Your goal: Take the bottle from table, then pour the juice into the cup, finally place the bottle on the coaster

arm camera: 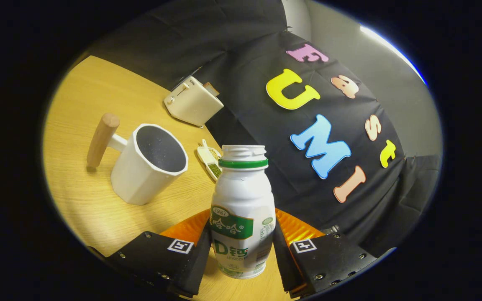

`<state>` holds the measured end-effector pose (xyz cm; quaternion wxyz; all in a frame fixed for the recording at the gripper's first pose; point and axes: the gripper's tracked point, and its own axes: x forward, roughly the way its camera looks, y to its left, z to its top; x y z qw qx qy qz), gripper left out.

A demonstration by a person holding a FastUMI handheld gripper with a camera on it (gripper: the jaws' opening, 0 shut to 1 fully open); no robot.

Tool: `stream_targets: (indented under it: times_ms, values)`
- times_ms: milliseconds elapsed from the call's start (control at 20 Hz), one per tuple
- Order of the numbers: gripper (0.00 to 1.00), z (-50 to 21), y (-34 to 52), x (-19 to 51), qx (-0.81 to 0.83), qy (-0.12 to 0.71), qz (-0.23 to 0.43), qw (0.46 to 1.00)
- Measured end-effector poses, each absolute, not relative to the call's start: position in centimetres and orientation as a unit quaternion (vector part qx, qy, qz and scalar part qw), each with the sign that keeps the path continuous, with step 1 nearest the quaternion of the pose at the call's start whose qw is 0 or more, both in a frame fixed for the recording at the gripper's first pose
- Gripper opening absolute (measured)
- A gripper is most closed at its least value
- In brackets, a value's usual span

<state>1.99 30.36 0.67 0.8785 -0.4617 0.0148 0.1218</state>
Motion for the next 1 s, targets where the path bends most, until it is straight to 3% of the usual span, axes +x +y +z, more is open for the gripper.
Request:
stream_targets:
  times_ms: [1000]
  values:
    - [0.71, 2.0, 31.2, 2.3, -0.569, -0.024, 0.091, 0.817]
